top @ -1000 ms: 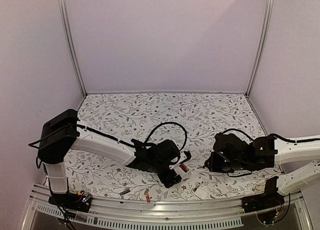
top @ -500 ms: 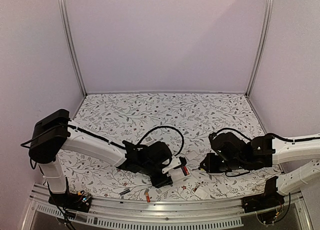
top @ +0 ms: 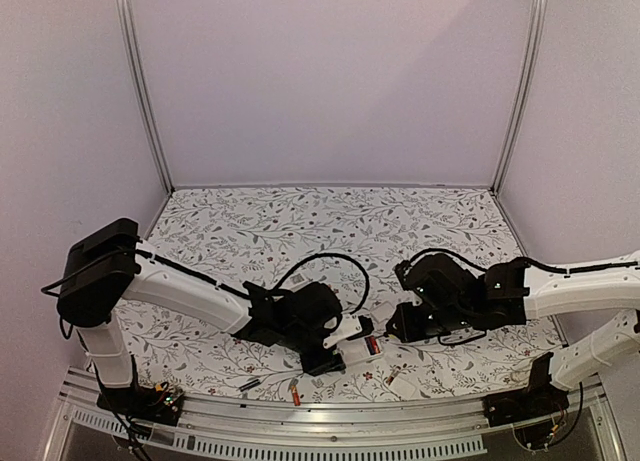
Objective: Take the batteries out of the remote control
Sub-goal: Hold the remote control without the battery cover at the center of the board, then remove the battery from the remote control without the battery cover.
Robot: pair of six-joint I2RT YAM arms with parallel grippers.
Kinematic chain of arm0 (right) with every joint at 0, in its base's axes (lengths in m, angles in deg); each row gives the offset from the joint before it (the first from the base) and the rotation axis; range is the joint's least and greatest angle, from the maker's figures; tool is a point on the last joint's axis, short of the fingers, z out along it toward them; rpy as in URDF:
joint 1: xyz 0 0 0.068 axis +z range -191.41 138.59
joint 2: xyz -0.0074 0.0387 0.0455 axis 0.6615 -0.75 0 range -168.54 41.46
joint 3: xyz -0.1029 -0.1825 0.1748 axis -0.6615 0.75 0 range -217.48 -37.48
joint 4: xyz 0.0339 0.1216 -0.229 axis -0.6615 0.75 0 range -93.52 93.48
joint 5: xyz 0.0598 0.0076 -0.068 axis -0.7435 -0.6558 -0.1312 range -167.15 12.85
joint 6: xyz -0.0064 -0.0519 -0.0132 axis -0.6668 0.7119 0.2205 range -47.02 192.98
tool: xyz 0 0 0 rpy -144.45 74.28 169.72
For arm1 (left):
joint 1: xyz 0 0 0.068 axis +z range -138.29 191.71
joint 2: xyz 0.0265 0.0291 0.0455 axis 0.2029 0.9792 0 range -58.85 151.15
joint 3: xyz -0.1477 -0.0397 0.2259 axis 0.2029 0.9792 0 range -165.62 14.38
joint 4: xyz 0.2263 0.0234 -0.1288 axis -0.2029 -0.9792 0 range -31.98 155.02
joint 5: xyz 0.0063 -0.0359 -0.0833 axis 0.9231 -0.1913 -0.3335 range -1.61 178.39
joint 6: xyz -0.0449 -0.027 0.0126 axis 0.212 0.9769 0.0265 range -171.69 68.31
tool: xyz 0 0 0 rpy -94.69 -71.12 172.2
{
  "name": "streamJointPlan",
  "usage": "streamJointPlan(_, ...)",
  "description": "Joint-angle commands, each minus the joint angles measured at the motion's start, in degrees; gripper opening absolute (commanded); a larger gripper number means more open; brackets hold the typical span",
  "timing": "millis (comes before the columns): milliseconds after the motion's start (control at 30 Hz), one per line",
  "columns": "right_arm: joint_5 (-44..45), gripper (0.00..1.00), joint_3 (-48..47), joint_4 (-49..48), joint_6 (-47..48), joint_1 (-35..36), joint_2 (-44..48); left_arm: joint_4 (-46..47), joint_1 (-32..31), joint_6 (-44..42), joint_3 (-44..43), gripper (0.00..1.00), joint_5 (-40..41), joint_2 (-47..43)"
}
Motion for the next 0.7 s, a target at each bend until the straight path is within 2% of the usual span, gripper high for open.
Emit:
streamJointPlan(0,0.16,0.0,-1.79,0.83,2.07,-0.46,-1.72,-7.01,-0.34,-1.86,2.81,0.55,-1.28,2.45)
streamJointPlan(667,1.92,0.0,-3.08,3.24,2.66,-0.7,-3.32,-7.0,-0.47,-1.95,2.54,0.52,-1.28,3.3)
